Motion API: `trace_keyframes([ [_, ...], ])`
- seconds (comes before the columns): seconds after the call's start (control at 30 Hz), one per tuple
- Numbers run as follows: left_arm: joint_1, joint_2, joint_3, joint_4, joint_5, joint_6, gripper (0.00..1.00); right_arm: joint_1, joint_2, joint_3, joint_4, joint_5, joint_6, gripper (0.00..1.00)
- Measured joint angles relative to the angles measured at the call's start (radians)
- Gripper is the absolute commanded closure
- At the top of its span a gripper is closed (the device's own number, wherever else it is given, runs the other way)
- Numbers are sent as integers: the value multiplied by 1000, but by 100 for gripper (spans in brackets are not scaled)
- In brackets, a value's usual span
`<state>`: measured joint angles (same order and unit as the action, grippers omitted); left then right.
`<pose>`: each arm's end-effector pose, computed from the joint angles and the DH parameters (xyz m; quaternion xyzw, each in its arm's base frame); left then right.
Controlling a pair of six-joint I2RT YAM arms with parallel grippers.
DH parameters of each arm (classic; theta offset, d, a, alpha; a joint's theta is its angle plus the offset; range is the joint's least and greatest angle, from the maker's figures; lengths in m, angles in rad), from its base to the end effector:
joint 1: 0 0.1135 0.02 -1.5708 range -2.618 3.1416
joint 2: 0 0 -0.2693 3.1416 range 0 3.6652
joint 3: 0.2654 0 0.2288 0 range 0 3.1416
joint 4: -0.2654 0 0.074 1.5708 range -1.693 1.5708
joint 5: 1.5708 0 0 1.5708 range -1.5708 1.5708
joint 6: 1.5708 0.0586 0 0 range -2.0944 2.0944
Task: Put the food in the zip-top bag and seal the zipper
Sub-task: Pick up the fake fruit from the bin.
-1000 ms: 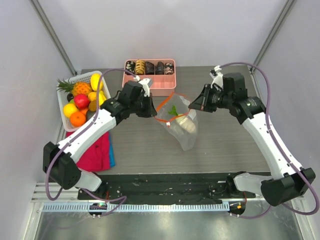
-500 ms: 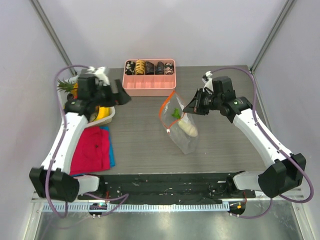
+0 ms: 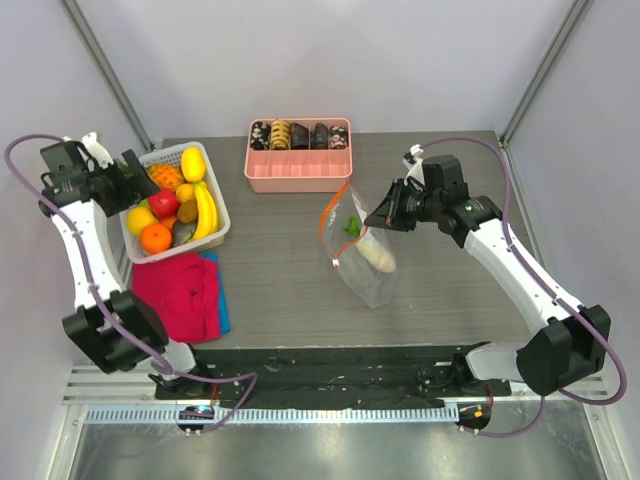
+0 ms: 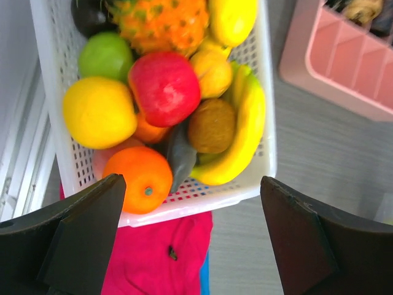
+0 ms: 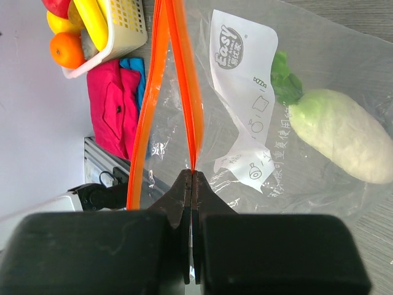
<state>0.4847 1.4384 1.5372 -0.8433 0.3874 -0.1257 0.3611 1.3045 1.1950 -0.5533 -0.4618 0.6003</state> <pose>0.2692 0.1167 0.3750 -0.1963 0.8804 -0.1031 0.4191 0.2479 0.1215 0.3310 0.0047 0.8806 0.3798 0.2834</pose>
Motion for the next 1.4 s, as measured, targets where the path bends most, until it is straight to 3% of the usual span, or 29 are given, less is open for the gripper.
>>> trace_keyframes([
  [0.23,3,147,23,-121,-20,102,5,0,0,0,0,6,0,99],
  [0.53,2,108,13,-227,-125,293,3,0,0,0,0,14,-1,99],
  [0.93,-83,161,-77,-171,-216,360,5,0,0,-12,-1,16,-2,99],
  [1.2,-105,212,-109,-105,-286,367,12,0,0,-12,-1,16,-2,99],
  [1.4,-112,233,-112,-84,-328,367,9,0,0,-12,-1,18,-2,99],
])
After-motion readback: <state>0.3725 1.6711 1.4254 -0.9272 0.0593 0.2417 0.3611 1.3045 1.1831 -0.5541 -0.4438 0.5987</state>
